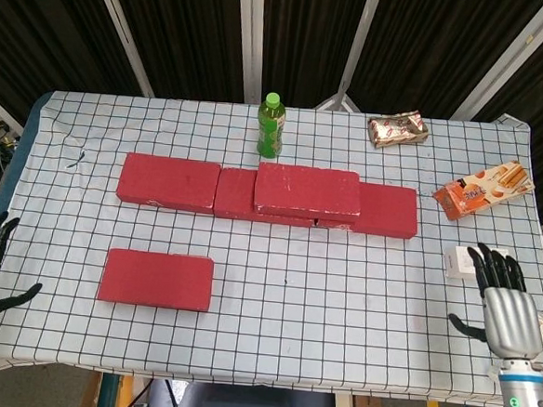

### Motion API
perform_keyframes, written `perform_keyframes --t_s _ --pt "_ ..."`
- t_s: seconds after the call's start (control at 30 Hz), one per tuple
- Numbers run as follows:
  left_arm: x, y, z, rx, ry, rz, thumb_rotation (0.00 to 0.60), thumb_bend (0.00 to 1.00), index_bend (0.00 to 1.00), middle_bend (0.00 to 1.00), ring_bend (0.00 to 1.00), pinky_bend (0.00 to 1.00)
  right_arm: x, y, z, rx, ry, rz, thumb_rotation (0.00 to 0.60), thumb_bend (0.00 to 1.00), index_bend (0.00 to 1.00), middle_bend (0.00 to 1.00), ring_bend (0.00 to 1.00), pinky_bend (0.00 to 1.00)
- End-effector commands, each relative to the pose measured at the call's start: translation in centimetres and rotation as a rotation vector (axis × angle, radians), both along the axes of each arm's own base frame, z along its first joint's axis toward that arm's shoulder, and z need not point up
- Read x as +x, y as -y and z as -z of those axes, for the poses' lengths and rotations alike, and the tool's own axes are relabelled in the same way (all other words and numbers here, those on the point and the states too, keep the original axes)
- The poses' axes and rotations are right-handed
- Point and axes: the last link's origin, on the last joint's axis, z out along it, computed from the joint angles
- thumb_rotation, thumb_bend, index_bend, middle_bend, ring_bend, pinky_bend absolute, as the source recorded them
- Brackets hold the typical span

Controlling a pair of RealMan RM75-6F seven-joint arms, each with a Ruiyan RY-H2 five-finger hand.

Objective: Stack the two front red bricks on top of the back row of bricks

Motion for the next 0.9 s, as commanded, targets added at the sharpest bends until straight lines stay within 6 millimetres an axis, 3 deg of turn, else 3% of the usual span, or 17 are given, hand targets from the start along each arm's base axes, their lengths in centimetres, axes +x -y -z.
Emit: perform_keyframes --t_s 0.03,0.53,0.9 --pt "0.1 -0.4 0.5 -0.050 -0.037 -0.030 0.600 0.00 0.00 0.00 0.00 0.00 -0.6 -1.5 0.7 -0.002 -0.008 0.001 0.600 0.19 0.00 0.00 0.00 0.00" --pt "3.4 -3.2 1.7 -0.301 -0.113 -0.051 0.600 0.00 0.00 0.00 0.00 0.00 -1.6 -3.9 -0.7 -0.047 0.045 -0.008 0.600 0.19 0.00 0.00 0.00 0.00" --pt "7.4 -6.1 4.6 -0.546 -0.162 0.010 0.600 0.00 0.00 0.00 0.00 0.00 -1.5 -4.0 -0.8 -0.036 0.062 0.006 0.600 0.19 0.00 0.00 0.00 0.00"
